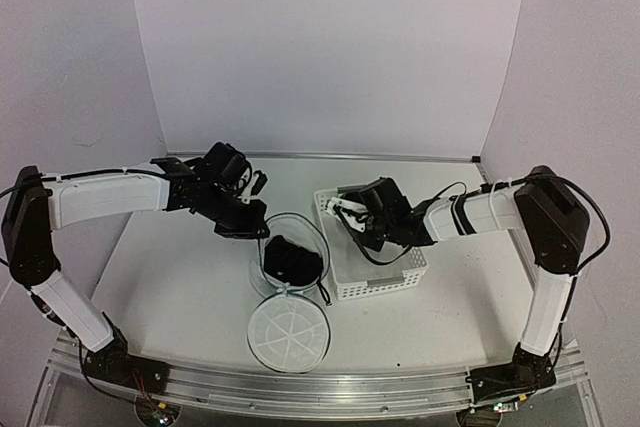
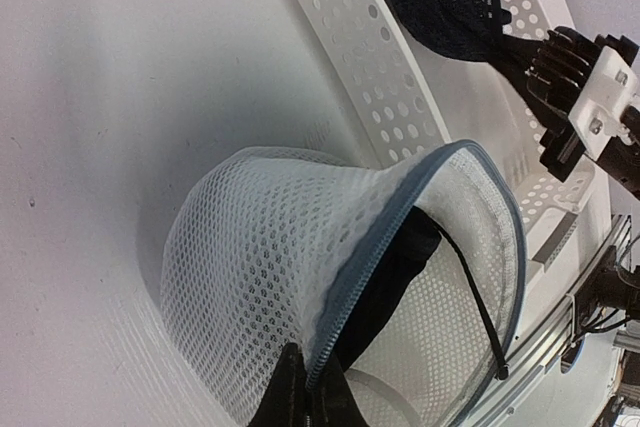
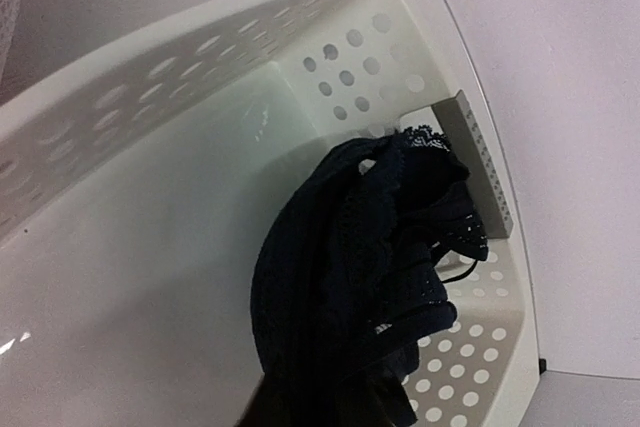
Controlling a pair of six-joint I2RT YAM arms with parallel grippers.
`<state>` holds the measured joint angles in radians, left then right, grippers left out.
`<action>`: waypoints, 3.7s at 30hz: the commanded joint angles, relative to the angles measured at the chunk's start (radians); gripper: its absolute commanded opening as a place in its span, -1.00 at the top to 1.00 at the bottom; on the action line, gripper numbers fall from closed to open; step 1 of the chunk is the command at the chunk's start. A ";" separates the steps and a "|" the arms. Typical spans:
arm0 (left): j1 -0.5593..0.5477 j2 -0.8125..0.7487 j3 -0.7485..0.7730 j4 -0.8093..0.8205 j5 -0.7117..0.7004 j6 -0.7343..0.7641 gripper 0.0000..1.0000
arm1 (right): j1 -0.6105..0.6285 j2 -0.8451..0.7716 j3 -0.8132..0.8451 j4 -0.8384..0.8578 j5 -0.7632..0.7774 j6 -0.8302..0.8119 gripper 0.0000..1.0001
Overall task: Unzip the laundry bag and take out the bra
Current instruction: Place the bra in the bin, then pick up the bra from the laundry bag.
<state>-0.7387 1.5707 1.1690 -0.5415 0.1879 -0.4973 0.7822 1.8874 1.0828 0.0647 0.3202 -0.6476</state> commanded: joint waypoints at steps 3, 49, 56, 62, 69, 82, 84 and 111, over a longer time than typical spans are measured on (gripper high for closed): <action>-0.002 -0.043 0.009 0.008 -0.010 0.008 1.00 | -0.003 -0.054 0.021 0.069 -0.052 0.051 0.13; -0.002 -0.043 -0.082 0.020 -0.082 -0.007 1.00 | 0.220 0.043 0.365 -0.233 -0.498 0.329 0.08; -0.002 -0.048 -0.101 0.039 -0.084 -0.012 1.00 | 0.231 0.138 0.405 -0.233 -0.425 0.328 -0.01; -0.002 -0.049 -0.104 0.045 -0.086 -0.010 1.00 | 0.230 0.216 0.440 -0.216 -0.368 0.341 -0.13; -0.001 -0.053 -0.109 0.043 -0.110 -0.005 1.00 | 0.230 0.259 0.430 -0.138 -0.320 0.345 -0.16; 0.017 -0.077 -0.152 0.068 -0.179 -0.015 1.00 | 0.216 0.209 0.302 -0.019 -0.345 0.387 -0.16; 0.022 -0.082 -0.159 0.075 -0.178 -0.015 1.00 | 0.214 0.205 0.287 -0.014 -0.343 0.395 -0.16; 0.025 -0.010 -0.215 0.135 -0.107 -0.015 1.00 | 0.198 0.373 0.380 -0.027 -0.396 0.534 0.33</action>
<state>-0.7185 1.5562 0.9585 -0.4343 0.0635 -0.5076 0.9916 2.2257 1.4380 0.0406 -0.0597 -0.1600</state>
